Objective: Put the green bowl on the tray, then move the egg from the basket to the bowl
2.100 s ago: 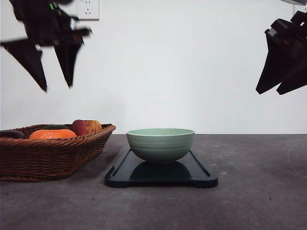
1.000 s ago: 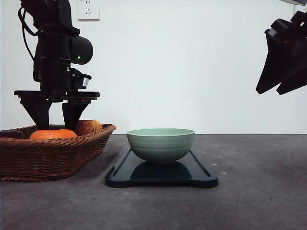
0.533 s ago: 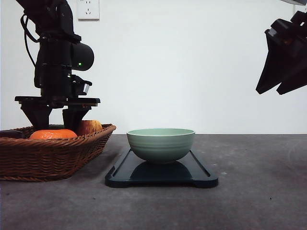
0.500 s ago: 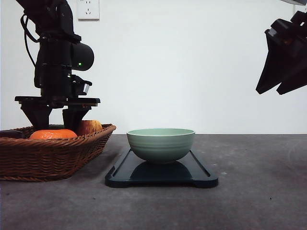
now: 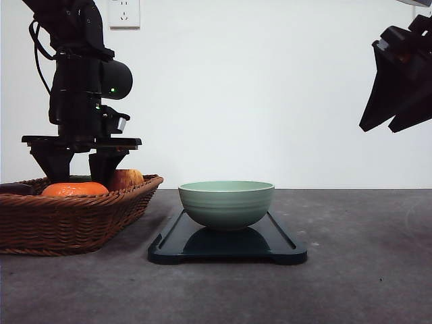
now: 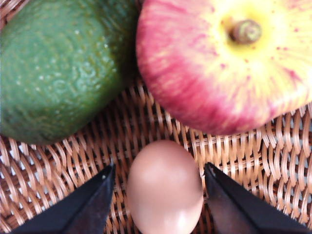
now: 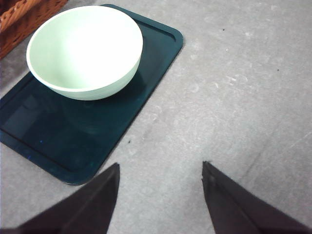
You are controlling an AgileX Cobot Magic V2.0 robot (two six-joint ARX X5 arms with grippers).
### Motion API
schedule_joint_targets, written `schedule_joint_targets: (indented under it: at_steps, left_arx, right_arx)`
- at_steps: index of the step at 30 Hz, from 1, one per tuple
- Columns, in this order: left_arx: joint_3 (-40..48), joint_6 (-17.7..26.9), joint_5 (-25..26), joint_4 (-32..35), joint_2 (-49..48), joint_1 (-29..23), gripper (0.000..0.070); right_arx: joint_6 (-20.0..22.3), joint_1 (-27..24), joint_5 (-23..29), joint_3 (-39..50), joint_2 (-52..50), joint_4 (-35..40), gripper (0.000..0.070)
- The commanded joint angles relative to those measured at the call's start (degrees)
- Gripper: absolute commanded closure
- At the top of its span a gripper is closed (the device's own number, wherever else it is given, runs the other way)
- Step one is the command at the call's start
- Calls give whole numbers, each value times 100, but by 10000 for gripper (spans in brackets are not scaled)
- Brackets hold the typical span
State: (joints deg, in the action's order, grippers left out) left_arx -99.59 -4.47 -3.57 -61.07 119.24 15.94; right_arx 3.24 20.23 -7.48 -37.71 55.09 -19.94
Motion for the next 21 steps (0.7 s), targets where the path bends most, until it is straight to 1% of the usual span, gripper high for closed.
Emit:
schedule_joint_targets:
  at_steps: [1, 6, 16, 20, 21]
  left_arx:
    - [-157, 33, -31, 1, 219, 20, 335]
    - [-157, 33, -30, -98, 351, 20, 335]
    - [-157, 33, -31, -46, 372, 26, 339]
    - [-157, 33, -31, -27, 372, 26, 357]
    - [-157, 33, -31, -23, 372, 26, 375]
  right_arx:
    - [70, 20, 0, -9, 17, 66, 366]
    - [70, 20, 0, -9, 17, 66, 366]
    - [70, 20, 0, -9, 17, 70, 366]
    - [70, 20, 0, -9, 17, 68, 366]
    - [70, 20, 0, -9, 17, 68, 366]
